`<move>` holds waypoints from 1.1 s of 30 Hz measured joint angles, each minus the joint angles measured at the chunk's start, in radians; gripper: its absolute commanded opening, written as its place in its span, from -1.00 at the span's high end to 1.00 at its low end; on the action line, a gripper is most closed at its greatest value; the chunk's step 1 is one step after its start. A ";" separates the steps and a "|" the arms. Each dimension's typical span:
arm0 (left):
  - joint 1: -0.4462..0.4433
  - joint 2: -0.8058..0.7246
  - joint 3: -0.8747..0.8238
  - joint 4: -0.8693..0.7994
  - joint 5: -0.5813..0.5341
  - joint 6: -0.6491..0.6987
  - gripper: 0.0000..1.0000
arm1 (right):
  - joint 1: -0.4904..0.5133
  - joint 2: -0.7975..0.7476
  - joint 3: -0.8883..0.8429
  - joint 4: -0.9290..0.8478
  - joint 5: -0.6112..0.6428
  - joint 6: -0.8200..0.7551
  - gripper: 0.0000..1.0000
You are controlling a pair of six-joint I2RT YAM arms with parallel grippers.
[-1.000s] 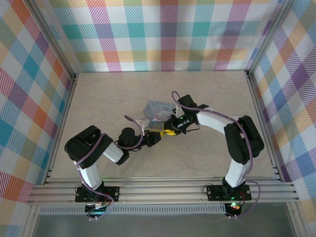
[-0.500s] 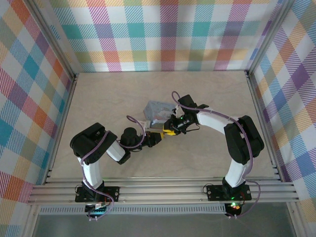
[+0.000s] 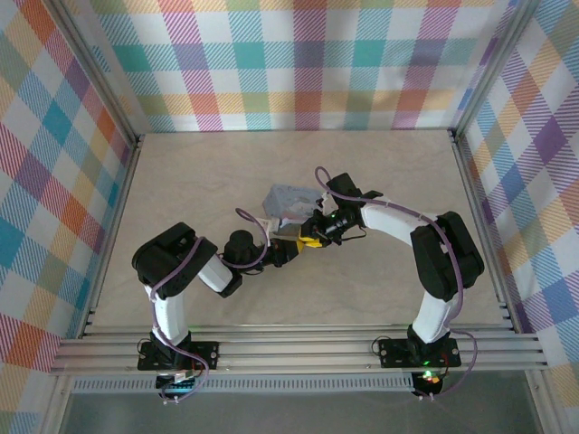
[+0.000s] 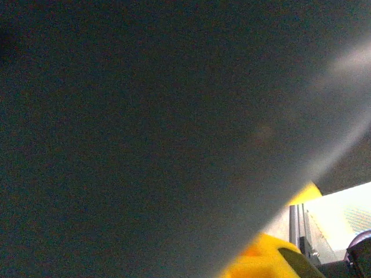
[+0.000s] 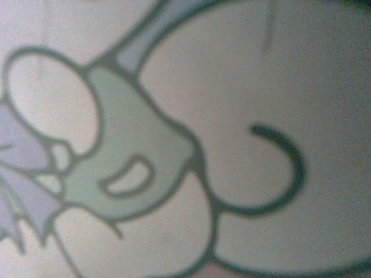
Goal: Unlock the padlock with the key
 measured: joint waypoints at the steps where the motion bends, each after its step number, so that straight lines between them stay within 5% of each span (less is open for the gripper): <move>1: 0.000 0.000 0.000 0.000 0.003 0.001 1.00 | -0.003 0.000 0.000 -0.003 -0.001 0.002 1.00; 6: 0.000 0.005 0.001 0.000 0.002 -0.004 1.00 | -0.006 0.000 0.000 -0.009 -0.001 0.000 1.00; 16: -0.001 0.038 -0.008 0.017 -0.029 -0.018 1.00 | -0.005 -0.003 -0.024 0.025 0.002 0.033 0.02; 33: -0.005 0.069 -0.039 0.033 -0.093 -0.019 1.00 | 0.031 -0.109 -0.273 0.332 0.126 0.253 -0.11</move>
